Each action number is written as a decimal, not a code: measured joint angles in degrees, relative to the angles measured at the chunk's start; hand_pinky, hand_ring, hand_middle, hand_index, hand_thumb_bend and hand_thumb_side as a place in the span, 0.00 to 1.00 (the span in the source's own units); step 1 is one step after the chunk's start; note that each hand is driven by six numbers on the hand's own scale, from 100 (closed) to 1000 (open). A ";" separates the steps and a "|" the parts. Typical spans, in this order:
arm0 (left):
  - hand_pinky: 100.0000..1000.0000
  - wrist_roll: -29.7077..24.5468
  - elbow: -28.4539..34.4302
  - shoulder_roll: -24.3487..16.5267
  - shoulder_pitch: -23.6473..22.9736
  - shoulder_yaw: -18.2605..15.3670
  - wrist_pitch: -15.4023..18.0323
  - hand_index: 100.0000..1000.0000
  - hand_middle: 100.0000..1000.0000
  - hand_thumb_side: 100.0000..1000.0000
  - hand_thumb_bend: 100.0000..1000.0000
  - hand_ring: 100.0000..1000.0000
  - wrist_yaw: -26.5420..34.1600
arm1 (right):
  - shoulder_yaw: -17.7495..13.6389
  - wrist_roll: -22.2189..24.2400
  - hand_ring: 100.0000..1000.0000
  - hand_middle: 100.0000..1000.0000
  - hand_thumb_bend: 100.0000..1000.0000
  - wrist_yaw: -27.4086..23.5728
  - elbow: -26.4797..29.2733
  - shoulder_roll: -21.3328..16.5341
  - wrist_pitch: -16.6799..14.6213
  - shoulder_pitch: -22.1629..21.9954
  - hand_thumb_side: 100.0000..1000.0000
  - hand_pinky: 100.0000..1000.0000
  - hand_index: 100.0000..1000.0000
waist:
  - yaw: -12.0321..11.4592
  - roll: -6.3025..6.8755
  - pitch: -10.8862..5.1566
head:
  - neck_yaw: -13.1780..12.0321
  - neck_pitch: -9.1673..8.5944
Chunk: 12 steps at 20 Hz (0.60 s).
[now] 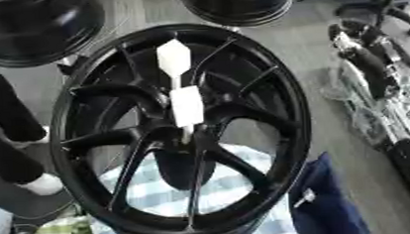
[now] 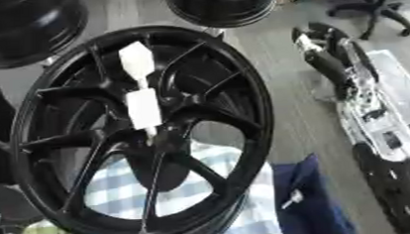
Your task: Pull the pin out of the wheel hub.
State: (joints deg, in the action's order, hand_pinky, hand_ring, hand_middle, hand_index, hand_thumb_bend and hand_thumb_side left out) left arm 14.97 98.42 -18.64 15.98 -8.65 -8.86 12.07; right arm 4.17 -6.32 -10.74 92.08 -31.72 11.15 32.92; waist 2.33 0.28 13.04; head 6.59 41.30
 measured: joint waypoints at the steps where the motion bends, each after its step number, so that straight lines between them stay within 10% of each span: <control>1: 0.68 -0.01 -0.11 -0.04 -0.14 0.00 -0.01 0.58 0.55 0.19 0.71 0.56 -0.01 | 1.21 1.26 0.80 0.77 0.24 0.28 0.92 -1.19 0.59 1.83 0.38 0.85 0.85 | 0.02 -0.14 -0.09 | -0.01 0.22; 12: 0.69 0.15 -0.67 -1.83 -1.56 -0.07 0.08 0.58 0.55 0.19 0.71 0.55 -0.43 | 14.90 16.15 0.79 0.76 0.30 3.65 8.27 -7.36 9.28 21.24 0.39 0.84 0.84 | 1.03 -1.23 -0.88 | -0.36 1.51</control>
State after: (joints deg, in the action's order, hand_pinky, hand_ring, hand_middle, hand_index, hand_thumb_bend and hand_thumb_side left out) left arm 15.12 97.74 -20.47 14.42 -8.72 -8.77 11.64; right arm 19.07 9.83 -7.09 100.35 -39.08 20.43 54.16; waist 3.37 -0.95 12.15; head 6.23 42.81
